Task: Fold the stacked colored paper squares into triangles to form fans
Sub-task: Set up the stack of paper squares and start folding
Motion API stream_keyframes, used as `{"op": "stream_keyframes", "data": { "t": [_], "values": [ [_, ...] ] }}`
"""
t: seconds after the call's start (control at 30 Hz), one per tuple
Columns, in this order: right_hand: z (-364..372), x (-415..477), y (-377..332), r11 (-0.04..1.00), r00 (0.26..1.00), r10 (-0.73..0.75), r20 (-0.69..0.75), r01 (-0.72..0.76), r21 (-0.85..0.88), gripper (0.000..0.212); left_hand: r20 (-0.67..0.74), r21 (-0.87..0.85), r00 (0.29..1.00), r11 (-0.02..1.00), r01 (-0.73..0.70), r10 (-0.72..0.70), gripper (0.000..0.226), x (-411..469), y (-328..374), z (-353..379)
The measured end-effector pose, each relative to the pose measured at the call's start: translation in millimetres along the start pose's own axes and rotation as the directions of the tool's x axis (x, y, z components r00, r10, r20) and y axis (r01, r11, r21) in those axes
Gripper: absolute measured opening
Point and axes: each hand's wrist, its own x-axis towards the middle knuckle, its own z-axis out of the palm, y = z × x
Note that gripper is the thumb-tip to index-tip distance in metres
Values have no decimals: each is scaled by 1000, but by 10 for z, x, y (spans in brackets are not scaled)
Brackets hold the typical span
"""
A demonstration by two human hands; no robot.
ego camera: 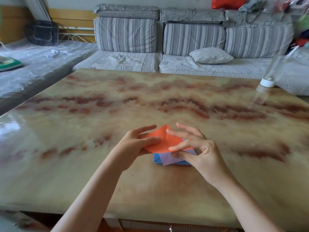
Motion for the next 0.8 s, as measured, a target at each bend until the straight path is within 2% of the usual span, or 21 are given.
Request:
{"op": "stream_keyframes", "data": {
  "t": [0.1,0.17,0.3,0.37,0.5,0.6,0.8],
  "values": [
    [-9,15,-20,999,995,53,-81,-52,8,3,55,-33,998,999,-39,41,40,-10,23,-12],
    [-27,27,-40,993,984,110,-138,-104,51,4,96,-28,993,997,-67,69,28,-37,31,2],
    [-47,45,-71,949,952,261,-161,-222,224,4,159,55,984,994,-90,81,22,-79,8,83],
    [-37,49,-59,947,939,280,-200,-236,216,9,157,92,984,990,-104,88,19,-89,12,131],
    [-21,65,-49,947,912,302,-278,-253,197,14,158,114,982,986,-120,101,38,-123,48,210],
    [-28,70,-80,933,898,320,-301,-244,265,16,149,171,974,966,-195,170,18,-143,51,243],
    [-43,78,-117,916,890,347,-297,-255,308,17,105,165,967,955,-247,232,22,-138,29,294]
  ]
}}
